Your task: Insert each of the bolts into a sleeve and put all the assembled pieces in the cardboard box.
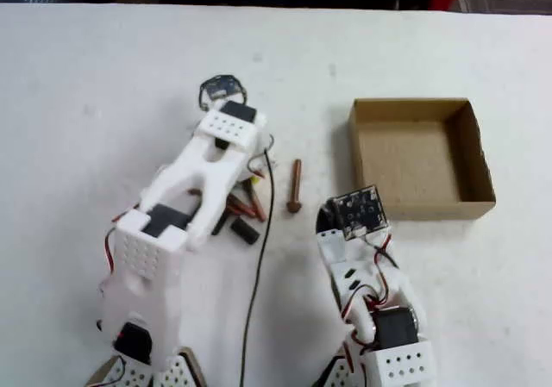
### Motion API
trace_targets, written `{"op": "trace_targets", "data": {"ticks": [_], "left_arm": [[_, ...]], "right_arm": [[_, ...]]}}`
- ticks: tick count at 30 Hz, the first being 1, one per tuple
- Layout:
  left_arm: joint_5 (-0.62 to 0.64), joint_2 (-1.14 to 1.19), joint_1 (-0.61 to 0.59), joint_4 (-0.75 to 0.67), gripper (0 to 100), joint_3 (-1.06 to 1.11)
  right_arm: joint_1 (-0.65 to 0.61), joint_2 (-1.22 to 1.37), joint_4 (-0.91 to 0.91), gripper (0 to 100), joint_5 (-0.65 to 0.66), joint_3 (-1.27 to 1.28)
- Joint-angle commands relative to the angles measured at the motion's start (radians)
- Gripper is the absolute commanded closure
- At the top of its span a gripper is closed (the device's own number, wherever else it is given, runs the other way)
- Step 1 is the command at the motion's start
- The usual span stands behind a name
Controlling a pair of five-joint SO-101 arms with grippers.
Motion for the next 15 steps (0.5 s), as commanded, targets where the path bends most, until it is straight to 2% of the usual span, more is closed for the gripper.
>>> {"op": "trace_targets", "data": {"ticks": [1, 8, 15], "left_arm": [[-0.038, -0.001, -0.008, 0.005, 93, -0.014], [-0.233, -0.002, -0.005, 0.029, 97, -0.078], [-0.506, -0.002, 0.007, 0.275, 98, -0.311]], "right_arm": [[0.010, -0.012, -0.019, 98.2, -0.011, -0.002], [0.010, -0.012, -0.019, 98.2, -0.011, -0.002], [0.010, -0.012, -0.019, 98.2, -0.011, 0.000]]}}
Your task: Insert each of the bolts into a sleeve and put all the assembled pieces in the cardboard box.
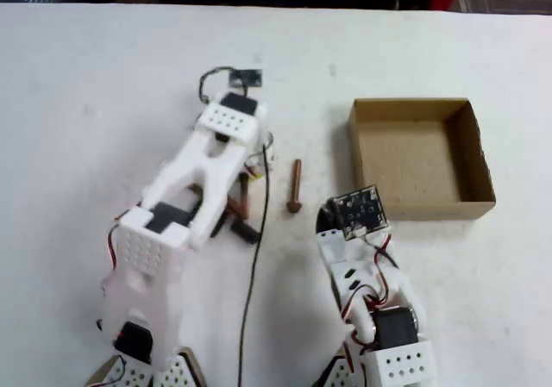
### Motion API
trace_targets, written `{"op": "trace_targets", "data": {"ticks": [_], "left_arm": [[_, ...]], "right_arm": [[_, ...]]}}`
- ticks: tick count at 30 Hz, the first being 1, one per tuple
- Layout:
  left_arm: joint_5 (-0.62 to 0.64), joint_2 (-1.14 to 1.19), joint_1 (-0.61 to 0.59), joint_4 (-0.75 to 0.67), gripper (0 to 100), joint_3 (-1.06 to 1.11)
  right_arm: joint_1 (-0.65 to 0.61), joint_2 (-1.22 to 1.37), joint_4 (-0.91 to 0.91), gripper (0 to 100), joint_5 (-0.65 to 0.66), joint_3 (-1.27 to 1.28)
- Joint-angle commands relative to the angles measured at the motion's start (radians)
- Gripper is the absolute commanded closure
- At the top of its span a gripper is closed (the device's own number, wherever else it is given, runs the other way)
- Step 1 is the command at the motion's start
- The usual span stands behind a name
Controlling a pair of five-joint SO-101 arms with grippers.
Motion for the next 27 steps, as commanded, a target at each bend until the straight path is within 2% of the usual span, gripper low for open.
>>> {"op": "trace_targets", "data": {"ticks": [1, 7, 14, 21, 27], "left_arm": [[-0.121, -0.021, 0.010, 0.155, 98, -0.187], [-0.206, -0.021, 0.010, 0.348, 98, -0.410], [-0.212, -0.036, 0.053, 0.356, 98, -0.535], [-0.262, -0.242, 0.122, 0.350, 98, -0.416], [-0.302, -0.441, 0.105, 0.334, 98, -0.278]], "right_arm": [[0.010, -0.012, -0.019, 98.2, -0.011, 0.000], [0.001, -0.012, -0.027, 98.2, -0.011, 0.003], [-0.016, -0.005, -0.130, 98.2, -0.014, 0.026], [-0.171, -0.010, -0.140, 98.2, -0.012, 0.026], [-0.194, -0.010, -0.222, 98.2, -0.012, 0.026]]}}
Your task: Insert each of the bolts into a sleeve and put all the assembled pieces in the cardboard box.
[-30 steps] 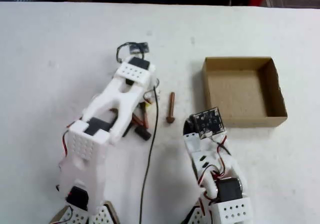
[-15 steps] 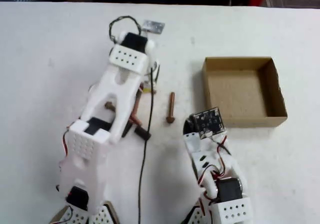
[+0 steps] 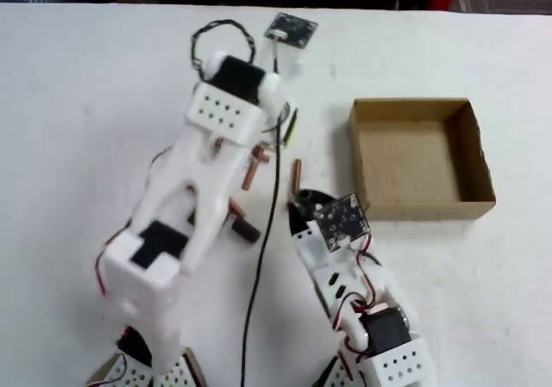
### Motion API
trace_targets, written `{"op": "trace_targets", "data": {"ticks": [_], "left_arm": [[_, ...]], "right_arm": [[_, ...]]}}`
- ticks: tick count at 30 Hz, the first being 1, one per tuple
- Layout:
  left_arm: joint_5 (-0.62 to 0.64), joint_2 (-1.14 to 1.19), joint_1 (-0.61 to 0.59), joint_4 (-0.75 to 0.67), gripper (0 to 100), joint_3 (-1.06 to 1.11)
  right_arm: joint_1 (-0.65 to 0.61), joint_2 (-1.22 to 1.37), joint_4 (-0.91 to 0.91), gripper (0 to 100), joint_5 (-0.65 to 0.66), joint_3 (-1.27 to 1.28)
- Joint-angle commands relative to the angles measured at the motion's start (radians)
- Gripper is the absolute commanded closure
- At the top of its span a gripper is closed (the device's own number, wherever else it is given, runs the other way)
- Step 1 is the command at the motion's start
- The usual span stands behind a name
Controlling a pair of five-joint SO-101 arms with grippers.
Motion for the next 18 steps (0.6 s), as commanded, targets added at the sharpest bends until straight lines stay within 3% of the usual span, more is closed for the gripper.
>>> {"op": "trace_targets", "data": {"ticks": [1, 8, 14, 18], "left_arm": [[-0.041, -0.179, -0.005, -0.017, 98, 0.060], [-0.117, -0.430, -0.016, -0.127, 98, 0.333], [-0.133, -0.668, -0.022, -0.324, 98, 0.638], [-0.133, -0.809, -0.054, -0.476, 98, 0.832]], "right_arm": [[-0.012, -0.012, -0.056, 98.2, -0.008, 0.009], [-0.013, -0.010, -0.122, 98.2, -0.008, 0.009], [-0.022, -0.012, -0.156, 98.2, -0.014, 0.009], [-0.099, -0.012, -0.176, 98.2, -0.012, 0.009]]}}
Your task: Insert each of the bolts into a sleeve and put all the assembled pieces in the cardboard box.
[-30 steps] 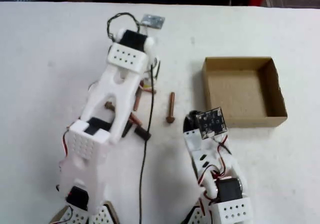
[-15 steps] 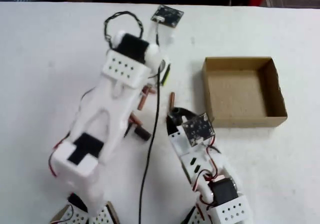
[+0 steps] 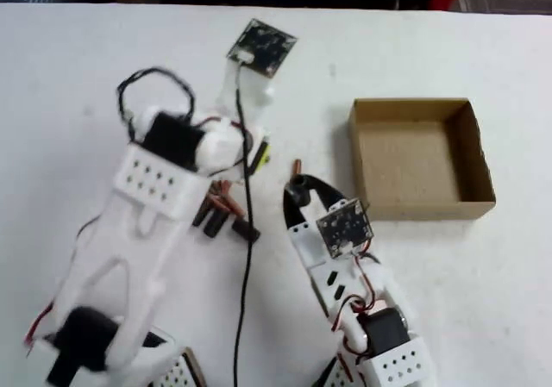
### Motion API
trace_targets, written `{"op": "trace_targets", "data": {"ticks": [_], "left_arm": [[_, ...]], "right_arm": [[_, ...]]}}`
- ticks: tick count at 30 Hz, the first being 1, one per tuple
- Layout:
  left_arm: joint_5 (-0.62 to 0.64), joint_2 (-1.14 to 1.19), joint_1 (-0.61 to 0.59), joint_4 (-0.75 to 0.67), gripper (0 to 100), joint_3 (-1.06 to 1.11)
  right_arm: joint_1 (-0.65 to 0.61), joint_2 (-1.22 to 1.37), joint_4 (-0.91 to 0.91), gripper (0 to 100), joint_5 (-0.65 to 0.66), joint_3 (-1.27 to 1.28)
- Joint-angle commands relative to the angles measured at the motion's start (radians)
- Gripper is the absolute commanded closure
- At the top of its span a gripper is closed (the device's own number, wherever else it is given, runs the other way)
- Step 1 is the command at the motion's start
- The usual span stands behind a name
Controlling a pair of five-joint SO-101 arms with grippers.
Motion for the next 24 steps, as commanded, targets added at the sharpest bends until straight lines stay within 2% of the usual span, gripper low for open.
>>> {"op": "trace_targets", "data": {"ticks": [1, 6, 11, 16, 24], "left_arm": [[-0.008, -0.166, -0.030, -0.155, 98, 0.143], [-0.008, -0.346, -0.038, -0.342, 98, 0.356], [-0.002, -0.524, -0.038, -0.591, 98, 0.563], [0.000, -0.676, -0.035, -0.827, 98, 0.749], [0.000, -0.857, -0.028, -1.065, 98, 0.930]], "right_arm": [[-0.067, -0.012, -0.039, 98.2, -0.011, 0.009], [-0.090, -0.005, -0.097, 98.2, -0.012, 0.009], [-0.090, -0.012, -0.104, 98.2, -0.015, 0.009], [-0.085, -0.010, -0.154, 98.2, -0.106, 0.009], [-0.090, -0.005, -0.216, 98.2, -0.112, 0.009]]}}
